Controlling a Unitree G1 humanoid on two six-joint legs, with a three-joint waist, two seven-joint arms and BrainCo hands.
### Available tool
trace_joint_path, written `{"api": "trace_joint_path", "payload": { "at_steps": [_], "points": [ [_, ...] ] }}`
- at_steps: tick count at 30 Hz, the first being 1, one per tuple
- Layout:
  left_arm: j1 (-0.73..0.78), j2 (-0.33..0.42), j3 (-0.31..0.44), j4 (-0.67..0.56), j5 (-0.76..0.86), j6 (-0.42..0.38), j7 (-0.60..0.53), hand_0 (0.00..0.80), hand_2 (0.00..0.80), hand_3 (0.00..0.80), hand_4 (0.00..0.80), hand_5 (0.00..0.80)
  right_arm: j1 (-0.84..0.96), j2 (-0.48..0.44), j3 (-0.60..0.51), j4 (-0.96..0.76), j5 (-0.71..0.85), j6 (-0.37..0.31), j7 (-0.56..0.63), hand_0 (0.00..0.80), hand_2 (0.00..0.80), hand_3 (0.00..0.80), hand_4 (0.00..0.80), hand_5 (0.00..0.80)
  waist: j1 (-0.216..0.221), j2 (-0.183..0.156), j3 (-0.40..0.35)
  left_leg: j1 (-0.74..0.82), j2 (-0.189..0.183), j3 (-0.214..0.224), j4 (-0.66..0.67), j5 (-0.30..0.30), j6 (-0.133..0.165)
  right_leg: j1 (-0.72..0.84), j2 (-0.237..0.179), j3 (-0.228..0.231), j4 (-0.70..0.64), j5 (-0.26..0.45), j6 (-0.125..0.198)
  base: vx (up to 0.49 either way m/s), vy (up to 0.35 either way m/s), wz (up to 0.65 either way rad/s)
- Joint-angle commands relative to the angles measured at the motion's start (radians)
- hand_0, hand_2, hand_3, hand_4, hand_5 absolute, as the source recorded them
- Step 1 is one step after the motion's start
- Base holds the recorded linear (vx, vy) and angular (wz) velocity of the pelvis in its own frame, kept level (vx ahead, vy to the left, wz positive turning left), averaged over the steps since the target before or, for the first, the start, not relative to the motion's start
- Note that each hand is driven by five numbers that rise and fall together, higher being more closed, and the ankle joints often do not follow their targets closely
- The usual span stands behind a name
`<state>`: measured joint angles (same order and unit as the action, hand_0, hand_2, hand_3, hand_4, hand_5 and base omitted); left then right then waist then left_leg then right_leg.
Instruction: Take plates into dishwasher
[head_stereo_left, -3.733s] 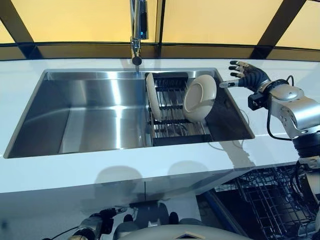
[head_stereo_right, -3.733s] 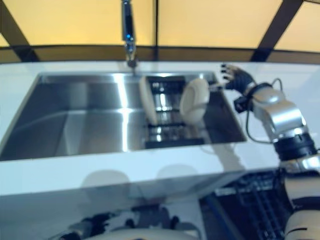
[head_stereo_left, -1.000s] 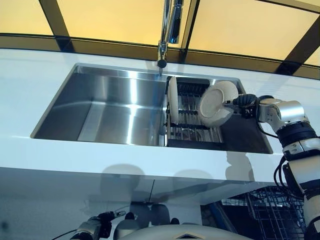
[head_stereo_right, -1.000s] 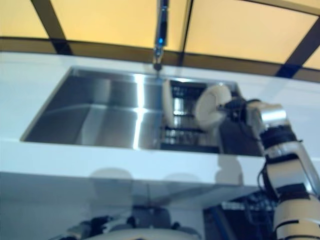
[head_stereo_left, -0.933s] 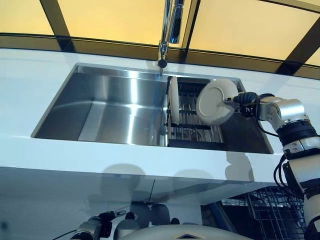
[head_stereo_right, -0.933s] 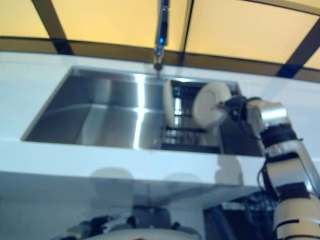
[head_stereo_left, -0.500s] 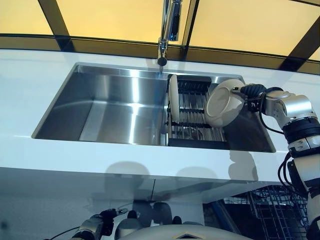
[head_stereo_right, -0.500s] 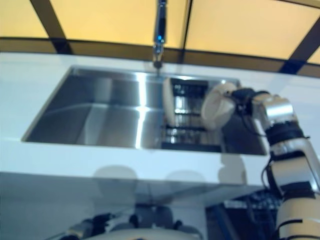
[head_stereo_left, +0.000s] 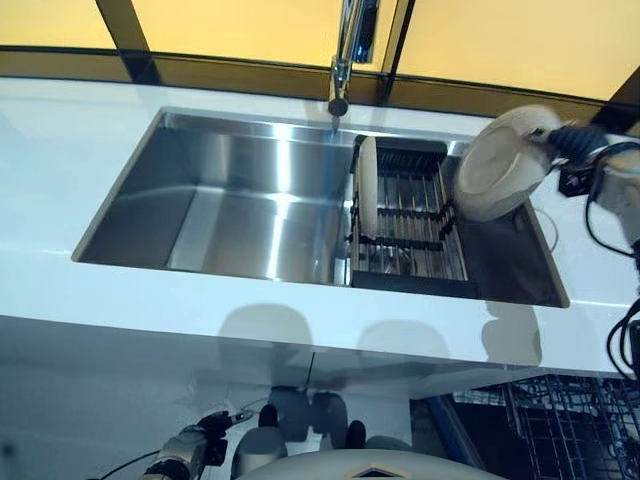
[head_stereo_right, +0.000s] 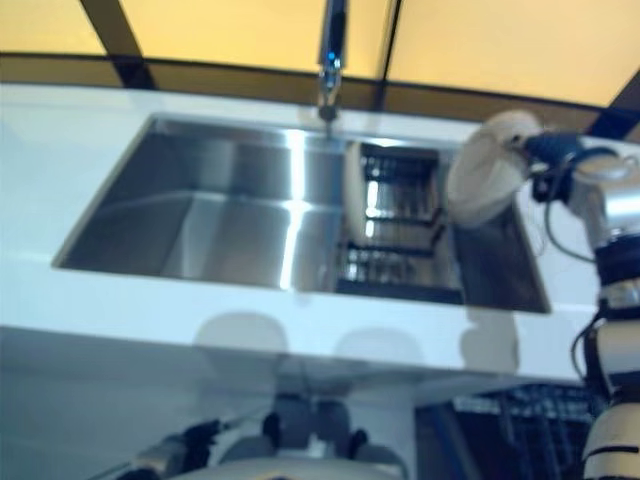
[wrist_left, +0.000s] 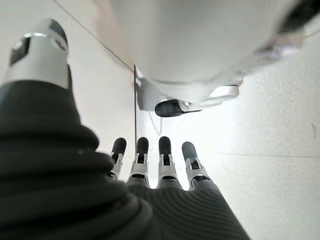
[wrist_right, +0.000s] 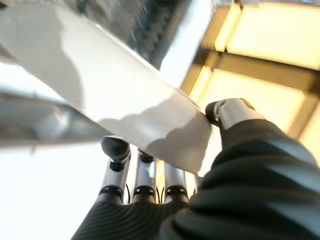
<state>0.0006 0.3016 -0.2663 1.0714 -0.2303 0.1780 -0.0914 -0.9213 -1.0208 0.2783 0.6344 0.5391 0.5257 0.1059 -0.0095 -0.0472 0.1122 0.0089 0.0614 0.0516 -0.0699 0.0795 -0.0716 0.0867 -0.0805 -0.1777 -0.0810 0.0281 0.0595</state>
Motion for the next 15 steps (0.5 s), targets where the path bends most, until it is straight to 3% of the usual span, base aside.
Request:
{"api": "trace_joint_path", "payload": {
  "at_steps": [1, 9, 15],
  "points": [
    [-0.07, 0.026, -0.041, -0.01, 0.027, -0.014, -0.016, 0.0, 0.0, 0.0, 0.0, 0.0, -0.051, -0.096, -0.027, -0.031, 0.003, -0.065, -0.046, 0.8, 0.8, 0.8, 0.8, 0.8, -0.023, -0.045, -0.02, 0.072, 0.003, 0.051, 0.101, -0.144, 0.009, -0.079, -0.034, 0.034, 0.101, 0.02, 0.053, -0.145, 0.116, -0.02],
    [-0.076, 0.054, -0.022, 0.022, 0.024, -0.005, 0.017, 0.0, 0.0, 0.0, 0.0, 0.0, -0.001, -0.111, -0.067, -0.051, -0.03, -0.099, -0.034, 0.8, 0.8, 0.8, 0.8, 0.8, -0.062, -0.043, -0.024, 0.118, -0.055, 0.069, 0.047, -0.175, 0.052, -0.15, -0.055, 0.051, 0.069, 0.095, 0.101, -0.12, 0.137, -0.11],
    [-0.074, 0.075, -0.033, -0.004, 0.063, -0.001, 0.007, 0.0, 0.0, 0.0, 0.0, 0.0, 0.085, -0.141, -0.119, -0.106, -0.088, -0.105, 0.003, 0.8, 0.8, 0.8, 0.8, 0.8, -0.106, -0.038, 0.0, 0.159, -0.094, 0.062, 0.02, -0.185, 0.066, -0.234, -0.073, 0.053, 0.077, 0.178, 0.144, -0.004, 0.135, -0.19]
  ]
}}
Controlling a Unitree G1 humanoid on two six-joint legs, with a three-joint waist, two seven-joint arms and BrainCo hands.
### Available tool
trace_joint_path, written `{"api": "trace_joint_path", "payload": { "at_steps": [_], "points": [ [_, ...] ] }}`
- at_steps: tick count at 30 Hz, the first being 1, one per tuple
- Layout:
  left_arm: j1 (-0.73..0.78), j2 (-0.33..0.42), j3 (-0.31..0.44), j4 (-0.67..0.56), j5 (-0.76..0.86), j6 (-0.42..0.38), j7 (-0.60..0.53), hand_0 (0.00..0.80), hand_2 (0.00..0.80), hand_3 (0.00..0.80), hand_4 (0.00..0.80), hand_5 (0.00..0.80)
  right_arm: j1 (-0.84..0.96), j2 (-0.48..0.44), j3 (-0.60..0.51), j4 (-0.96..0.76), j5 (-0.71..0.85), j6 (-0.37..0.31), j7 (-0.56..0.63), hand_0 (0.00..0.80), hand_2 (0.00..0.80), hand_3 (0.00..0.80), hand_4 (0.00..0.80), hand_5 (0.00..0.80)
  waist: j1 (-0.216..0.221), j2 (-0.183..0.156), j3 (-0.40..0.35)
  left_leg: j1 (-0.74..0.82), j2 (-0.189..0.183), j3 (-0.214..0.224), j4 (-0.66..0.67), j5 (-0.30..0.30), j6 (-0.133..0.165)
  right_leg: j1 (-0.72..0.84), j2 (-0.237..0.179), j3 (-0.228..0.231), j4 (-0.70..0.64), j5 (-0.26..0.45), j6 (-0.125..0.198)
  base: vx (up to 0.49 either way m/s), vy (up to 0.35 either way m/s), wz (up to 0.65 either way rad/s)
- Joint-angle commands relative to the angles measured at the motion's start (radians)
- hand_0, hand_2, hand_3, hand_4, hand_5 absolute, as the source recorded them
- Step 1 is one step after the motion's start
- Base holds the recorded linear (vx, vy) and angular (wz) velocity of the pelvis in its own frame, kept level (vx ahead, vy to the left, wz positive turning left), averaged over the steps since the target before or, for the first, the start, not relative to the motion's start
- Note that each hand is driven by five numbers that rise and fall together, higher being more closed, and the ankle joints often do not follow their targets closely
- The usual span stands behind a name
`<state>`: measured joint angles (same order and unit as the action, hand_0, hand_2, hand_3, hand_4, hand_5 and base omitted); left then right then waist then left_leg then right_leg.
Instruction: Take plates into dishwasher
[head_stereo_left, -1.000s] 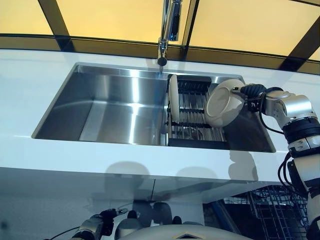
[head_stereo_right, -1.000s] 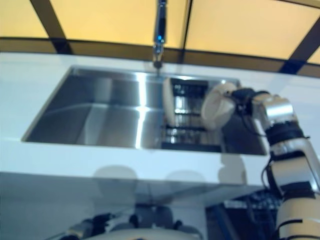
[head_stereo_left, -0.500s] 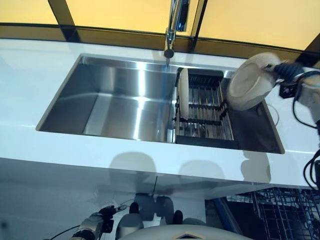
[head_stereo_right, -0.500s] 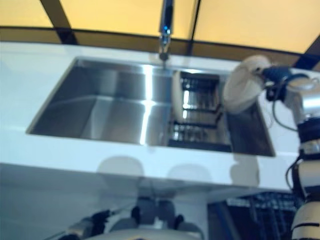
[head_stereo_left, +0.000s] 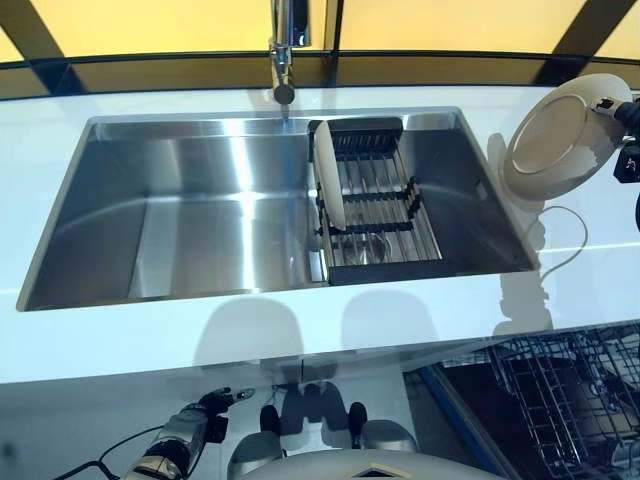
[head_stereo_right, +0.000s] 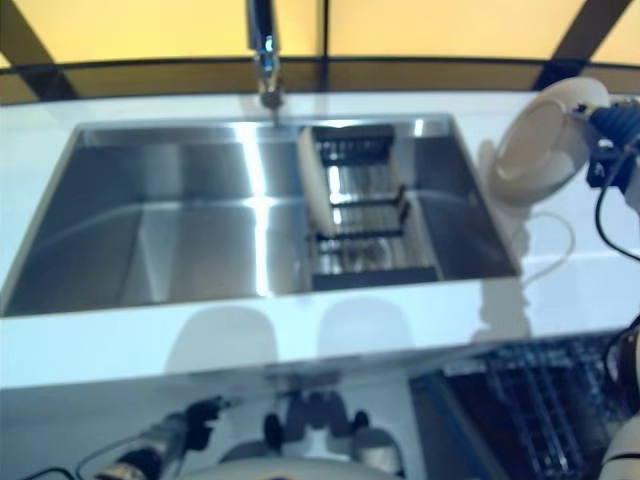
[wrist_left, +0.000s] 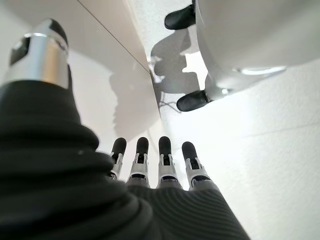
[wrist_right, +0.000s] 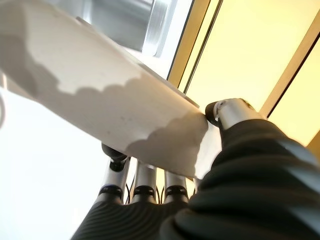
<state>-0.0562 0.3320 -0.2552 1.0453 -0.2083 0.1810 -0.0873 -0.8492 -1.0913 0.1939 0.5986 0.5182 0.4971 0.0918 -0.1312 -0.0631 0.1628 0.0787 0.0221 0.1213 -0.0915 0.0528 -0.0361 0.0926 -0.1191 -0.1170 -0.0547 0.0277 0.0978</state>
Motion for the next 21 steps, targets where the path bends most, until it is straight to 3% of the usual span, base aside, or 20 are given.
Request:
{"api": "trace_joint_path", "payload": {
  "at_steps": [1, 4, 6, 8, 9, 11, 16, 21],
  "points": [
    [-0.019, 0.048, -0.042, 0.015, 0.038, 0.001, 0.012, 0.0, 0.0, 0.0, 0.0, 0.0, 0.04, -0.071, -0.056, -0.086, -0.078, -0.082, 0.028, 0.8, 0.8, 0.8, 0.8, 0.8, 0.008, -0.016, -0.041, 0.093, -0.053, -0.002, 0.035, -0.155, 0.035, -0.254, -0.03, -0.01, 0.079, 0.171, 0.1, -0.097, 0.113, -0.34],
    [-0.022, 0.059, -0.036, 0.014, 0.024, 0.007, 0.025, 0.0, 0.0, 0.0, 0.0, 0.0, 0.112, -0.062, -0.102, -0.14, -0.109, -0.073, 0.039, 0.8, 0.8, 0.8, 0.8, 0.8, 0.009, 0.0, -0.036, 0.074, -0.041, 0.021, 0.029, -0.13, 0.044, -0.256, -0.029, 0.002, 0.193, 0.131, 0.081, -0.196, 0.05, -0.36],
    [-0.019, 0.067, -0.026, 0.028, 0.025, 0.004, 0.016, 0.0, 0.0, 0.0, 0.0, 0.0, 0.179, -0.062, -0.141, -0.169, -0.137, -0.062, 0.06, 0.8, 0.8, 0.8, 0.8, 0.8, 0.02, 0.03, -0.046, 0.037, 0.0, 0.055, 0.038, -0.106, 0.047, -0.198, -0.031, 0.011, 0.268, 0.045, 0.055, -0.265, -0.037, -0.39],
    [-0.016, 0.069, -0.022, 0.049, 0.022, 0.0, 0.014, 0.0, 0.0, 0.0, 0.0, 0.0, 0.222, -0.054, -0.166, -0.168, -0.143, -0.081, 0.072, 0.8, 0.8, 0.8, 0.8, 0.8, 0.043, 0.022, -0.079, -0.005, 0.013, 0.086, 0.045, -0.089, 0.037, -0.103, -0.034, -0.022, 0.159, 0.004, 0.058, -0.21, -0.085, -0.32],
    [-0.011, 0.068, -0.017, 0.061, 0.013, -0.006, 0.018, 0.0, 0.0, 0.0, 0.0, 0.0, 0.228, -0.051, -0.164, -0.165, -0.149, -0.089, 0.073, 0.8, 0.8, 0.8, 0.8, 0.8, 0.052, 0.011, -0.092, -0.017, 0.016, 0.106, 0.048, -0.085, 0.023, -0.078, -0.034, -0.045, 0.087, 0.011, 0.068, -0.145, -0.069, -0.27],
    [-0.007, 0.06, -0.004, 0.074, 0.007, -0.014, 0.022, 0.0, 0.0, 0.0, 0.0, 0.0, 0.213, -0.05, -0.149, -0.146, -0.153, -0.098, 0.083, 0.8, 0.8, 0.8, 0.8, 0.8, 0.058, 0.0, -0.106, -0.026, 0.016, 0.127, 0.046, -0.082, 0.011, -0.063, -0.021, -0.049, 0.025, 0.026, 0.069, -0.085, -0.032, -0.69],
    [0.001, 0.034, 0.016, 0.079, 0.01, -0.02, 0.02, 0.0, 0.0, 0.0, 0.0, 0.0, 0.217, -0.078, -0.149, -0.142, -0.158, -0.085, 0.121, 0.8, 0.8, 0.8, 0.8, 0.8, 0.055, -0.003, -0.132, -0.023, 0.01, 0.124, 0.024, -0.08, 0.015, -0.064, 0.014, -0.026, 0.019, 0.01, 0.046, -0.032, -0.017, -0.32],
    [0.038, 0.017, 0.029, 0.07, 0.013, -0.044, 0.018, 0.0, 0.0, 0.0, 0.0, 0.0, 0.332, -0.095, -0.244, -0.192, -0.219, -0.094, 0.165, 0.8, 0.8, 0.8, 0.8, 0.8, 0.035, -0.005, -0.144, -0.006, 0.01, 0.126, 0.015, -0.086, 0.016, -0.067, 0.033, -0.016, 0.035, -0.009, 0.031, -0.001, -0.008, -0.04]
  ]
}}
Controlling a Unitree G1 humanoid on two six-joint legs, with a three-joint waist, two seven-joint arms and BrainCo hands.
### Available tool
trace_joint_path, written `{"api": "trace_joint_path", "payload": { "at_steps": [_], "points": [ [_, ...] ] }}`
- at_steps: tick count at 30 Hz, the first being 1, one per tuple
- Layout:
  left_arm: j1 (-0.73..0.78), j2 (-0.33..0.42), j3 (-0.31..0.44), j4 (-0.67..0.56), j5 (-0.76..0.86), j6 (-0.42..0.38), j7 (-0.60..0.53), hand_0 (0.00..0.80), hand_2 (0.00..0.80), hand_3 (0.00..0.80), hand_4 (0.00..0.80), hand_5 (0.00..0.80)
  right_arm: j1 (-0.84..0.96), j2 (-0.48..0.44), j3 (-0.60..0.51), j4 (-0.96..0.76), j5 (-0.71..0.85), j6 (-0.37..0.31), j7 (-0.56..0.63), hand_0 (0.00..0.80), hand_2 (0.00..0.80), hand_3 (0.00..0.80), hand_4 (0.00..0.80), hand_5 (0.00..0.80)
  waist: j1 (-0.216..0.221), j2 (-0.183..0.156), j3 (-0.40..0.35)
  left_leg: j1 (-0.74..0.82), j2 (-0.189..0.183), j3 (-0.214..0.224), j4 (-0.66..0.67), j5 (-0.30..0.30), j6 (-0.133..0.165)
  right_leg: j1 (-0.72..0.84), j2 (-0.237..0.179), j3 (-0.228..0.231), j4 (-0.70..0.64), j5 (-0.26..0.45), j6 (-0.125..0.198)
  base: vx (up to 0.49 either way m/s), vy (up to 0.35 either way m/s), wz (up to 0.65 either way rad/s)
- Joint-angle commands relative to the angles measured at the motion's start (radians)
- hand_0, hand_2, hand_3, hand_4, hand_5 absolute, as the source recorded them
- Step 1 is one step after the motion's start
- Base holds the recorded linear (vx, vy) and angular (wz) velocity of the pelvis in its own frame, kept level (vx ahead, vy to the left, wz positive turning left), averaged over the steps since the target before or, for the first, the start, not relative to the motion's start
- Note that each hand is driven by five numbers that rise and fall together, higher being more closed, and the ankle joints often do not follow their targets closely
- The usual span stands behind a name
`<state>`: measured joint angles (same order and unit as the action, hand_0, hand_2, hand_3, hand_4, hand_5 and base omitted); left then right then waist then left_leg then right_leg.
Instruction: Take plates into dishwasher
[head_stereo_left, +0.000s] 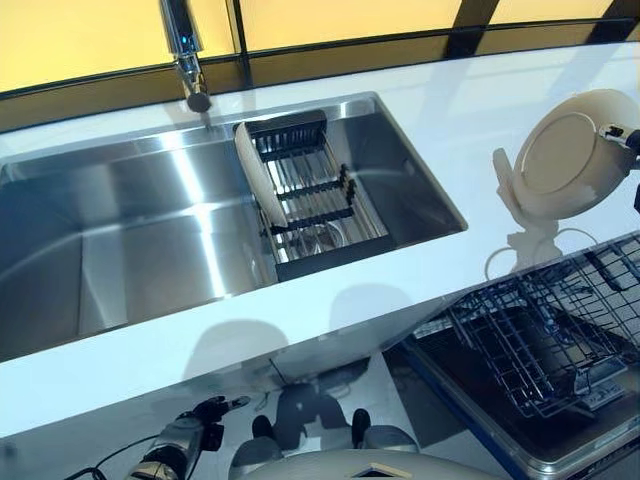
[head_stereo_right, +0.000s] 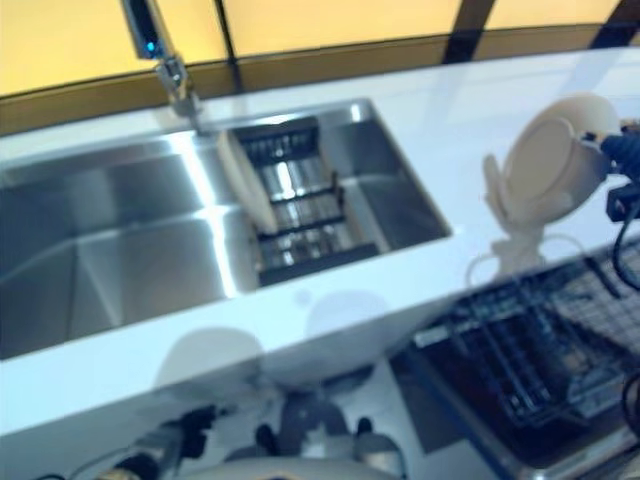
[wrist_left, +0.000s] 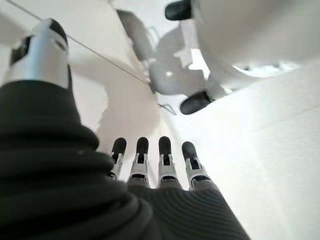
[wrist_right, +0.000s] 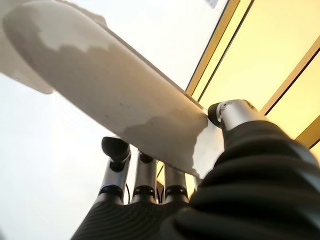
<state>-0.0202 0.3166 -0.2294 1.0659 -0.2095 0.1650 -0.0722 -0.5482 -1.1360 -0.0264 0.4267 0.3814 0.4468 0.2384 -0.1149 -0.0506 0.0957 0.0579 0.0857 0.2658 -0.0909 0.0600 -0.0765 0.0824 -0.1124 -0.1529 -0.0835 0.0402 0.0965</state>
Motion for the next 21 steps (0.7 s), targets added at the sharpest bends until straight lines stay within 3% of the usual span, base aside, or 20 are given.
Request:
{"api": "trace_joint_path", "payload": {
  "at_steps": [1, 15, 21],
  "points": [
    [0.004, 0.033, 0.007, 0.052, 0.016, -0.031, 0.003, 0.0, 0.0, 0.0, 0.0, 0.0, 0.046, -0.052, -0.034, -0.023, -0.09, -0.048, 0.021, 0.8, 0.8, 0.8, 0.8, 0.8, 0.016, -0.019, -0.077, 0.017, -0.053, -0.017, 0.013, -0.093, 0.057, -0.056, 0.027, 0.018, 0.062, -0.021, 0.032, 0.0, 0.0, 0.0],
    [0.011, 0.05, 0.029, 0.064, 0.035, -0.055, 0.009, 0.0, 0.0, 0.0, 0.0, 0.0, 0.251, -0.058, -0.197, -0.057, -0.12, -0.071, 0.021, 0.8, 0.8, 0.8, 0.8, 0.8, -0.014, -0.024, -0.069, 0.022, -0.045, -0.017, 0.012, -0.095, 0.064, -0.079, 0.042, 0.041, 0.087, -0.018, 0.038, -0.003, -0.005, 0.01],
    [0.011, 0.059, 0.034, 0.078, 0.046, -0.069, -0.002, 0.0, 0.0, 0.0, 0.0, 0.0, 0.325, -0.058, -0.243, -0.074, -0.166, -0.106, 0.078, 0.8, 0.8, 0.8, 0.8, 0.8, -0.032, -0.025, -0.066, 0.027, -0.042, -0.011, 0.012, -0.096, 0.067, -0.094, 0.045, 0.058, 0.1, -0.011, 0.046, -0.001, -0.005, 0.03]
  ]
}}
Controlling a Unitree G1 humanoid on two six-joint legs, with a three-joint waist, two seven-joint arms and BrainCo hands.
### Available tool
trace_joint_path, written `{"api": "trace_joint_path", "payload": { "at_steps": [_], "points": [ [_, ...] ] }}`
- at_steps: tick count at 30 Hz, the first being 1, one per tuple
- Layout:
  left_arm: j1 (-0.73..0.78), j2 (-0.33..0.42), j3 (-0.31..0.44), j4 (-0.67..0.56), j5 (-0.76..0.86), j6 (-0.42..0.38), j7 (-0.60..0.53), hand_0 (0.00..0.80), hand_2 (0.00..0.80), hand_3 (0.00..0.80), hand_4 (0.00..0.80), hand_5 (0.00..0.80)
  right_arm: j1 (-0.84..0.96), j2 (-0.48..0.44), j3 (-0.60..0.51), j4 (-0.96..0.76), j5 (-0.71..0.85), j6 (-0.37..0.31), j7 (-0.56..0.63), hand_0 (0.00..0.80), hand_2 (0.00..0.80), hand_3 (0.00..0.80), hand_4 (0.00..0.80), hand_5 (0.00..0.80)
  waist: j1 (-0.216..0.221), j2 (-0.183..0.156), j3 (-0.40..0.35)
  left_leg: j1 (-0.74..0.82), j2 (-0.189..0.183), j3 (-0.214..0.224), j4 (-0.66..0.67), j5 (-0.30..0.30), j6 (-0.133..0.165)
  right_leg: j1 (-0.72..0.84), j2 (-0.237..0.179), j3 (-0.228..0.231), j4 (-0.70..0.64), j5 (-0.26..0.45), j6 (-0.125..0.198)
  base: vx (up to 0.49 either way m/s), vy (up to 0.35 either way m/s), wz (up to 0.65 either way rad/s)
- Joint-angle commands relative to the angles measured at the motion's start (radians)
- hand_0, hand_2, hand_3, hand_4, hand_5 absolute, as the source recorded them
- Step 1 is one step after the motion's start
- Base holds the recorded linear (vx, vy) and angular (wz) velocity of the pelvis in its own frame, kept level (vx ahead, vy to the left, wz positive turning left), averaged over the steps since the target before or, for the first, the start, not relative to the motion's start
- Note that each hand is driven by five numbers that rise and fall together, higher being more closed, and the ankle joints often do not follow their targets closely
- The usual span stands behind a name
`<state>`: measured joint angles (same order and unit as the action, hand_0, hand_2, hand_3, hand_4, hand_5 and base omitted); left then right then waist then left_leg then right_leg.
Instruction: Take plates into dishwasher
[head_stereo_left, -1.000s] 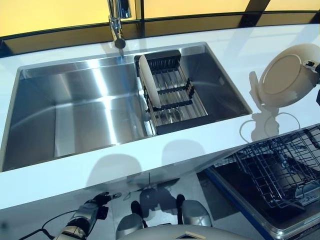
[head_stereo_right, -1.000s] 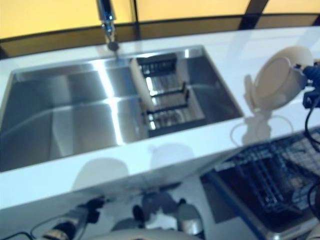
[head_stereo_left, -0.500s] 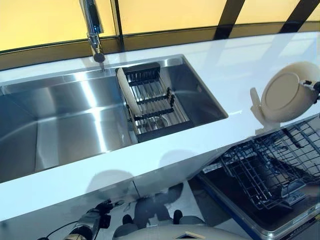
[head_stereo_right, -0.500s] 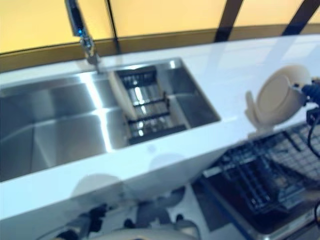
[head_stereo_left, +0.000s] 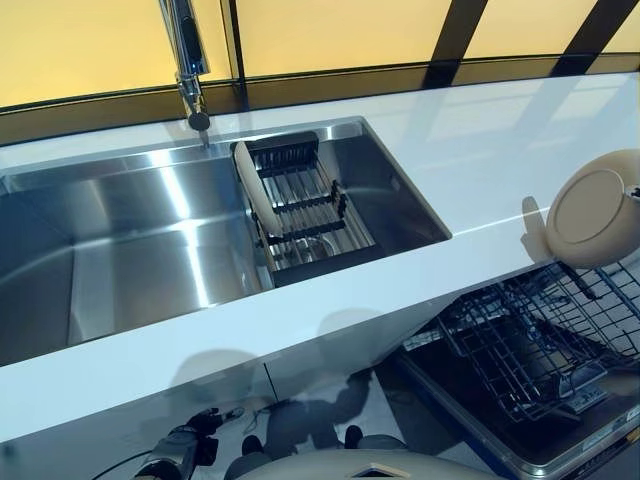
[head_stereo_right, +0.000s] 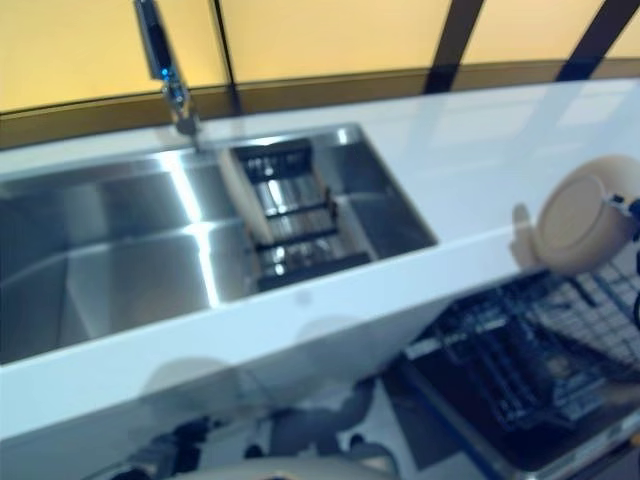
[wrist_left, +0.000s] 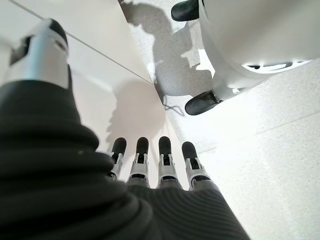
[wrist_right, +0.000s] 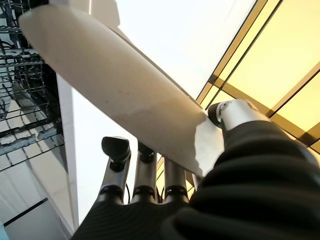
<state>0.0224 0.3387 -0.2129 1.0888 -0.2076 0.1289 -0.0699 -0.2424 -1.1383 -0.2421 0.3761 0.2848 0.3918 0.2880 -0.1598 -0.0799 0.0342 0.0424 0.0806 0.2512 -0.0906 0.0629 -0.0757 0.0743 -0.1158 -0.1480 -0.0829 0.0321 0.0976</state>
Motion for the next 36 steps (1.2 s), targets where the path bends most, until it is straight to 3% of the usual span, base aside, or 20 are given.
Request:
{"api": "trace_joint_path", "payload": {
  "at_steps": [1, 16, 22, 31, 36],
  "points": [
    [-0.033, 0.037, 0.017, 0.055, 0.044, -0.033, -0.004, 0.0, 0.0, 0.0, 0.0, 0.0, 0.025, -0.056, -0.028, -0.028, -0.075, -0.05, 0.039, 0.8, 0.8, 0.8, 0.8, 0.8, 0.011, 0.004, -0.005, 0.042, -0.036, 0.005, 0.012, -0.099, 0.066, -0.088, 0.05, 0.056, 0.101, -0.002, 0.045, 0.0, 0.0, 0.0],
    [-0.042, 0.04, 0.015, 0.066, 0.063, -0.037, -0.012, 0.0, 0.0, 0.0, 0.0, 0.0, 0.146, -0.077, -0.102, -0.021, -0.152, -0.065, 0.119, 0.8, 0.8, 0.8, 0.8, 0.8, -0.015, -0.006, -0.011, 0.039, -0.026, 0.021, 0.01, -0.094, 0.064, -0.095, 0.063, 0.071, 0.096, 0.007, 0.048, 0.0, -0.01, -0.03],
    [-0.046, 0.048, 0.022, 0.056, 0.074, -0.027, -0.018, 0.0, 0.0, 0.0, 0.0, 0.0, 0.196, -0.057, -0.125, -0.05, -0.198, -0.123, 0.16, 0.8, 0.8, 0.8, 0.8, 0.8, -0.021, -0.005, -0.005, 0.039, -0.025, 0.022, 0.012, -0.094, 0.064, -0.099, 0.066, 0.079, 0.103, 0.007, 0.05, 0.0, 0.0, 0.0],
    [-0.064, 0.046, 0.02, 0.059, 0.083, -0.025, -0.028, 0.0, 0.0, 0.0, 0.0, 0.0, 0.156, -0.019, -0.002, -0.065, -0.326, -0.218, 0.227, 0.8, 0.8, 0.8, 0.8, 0.8, -0.018, -0.001, -0.004, 0.042, -0.023, 0.023, 0.011, -0.093, 0.066, -0.099, 0.065, 0.075, 0.105, 0.007, 0.051, 0.0, 0.0, 0.0],
    [-0.075, 0.046, 0.019, 0.059, 0.085, -0.018, -0.032, 0.0, 0.0, 0.0, 0.0, 0.0, 0.119, 0.019, 0.077, -0.062, -0.357, -0.228, 0.251, 0.8, 0.8, 0.8, 0.8, 0.8, -0.01, 0.001, -0.004, 0.042, -0.022, 0.023, 0.012, -0.093, 0.067, -0.098, 0.061, 0.068, 0.105, 0.006, 0.052, 0.0, 0.0, 0.0]
  ]
}}
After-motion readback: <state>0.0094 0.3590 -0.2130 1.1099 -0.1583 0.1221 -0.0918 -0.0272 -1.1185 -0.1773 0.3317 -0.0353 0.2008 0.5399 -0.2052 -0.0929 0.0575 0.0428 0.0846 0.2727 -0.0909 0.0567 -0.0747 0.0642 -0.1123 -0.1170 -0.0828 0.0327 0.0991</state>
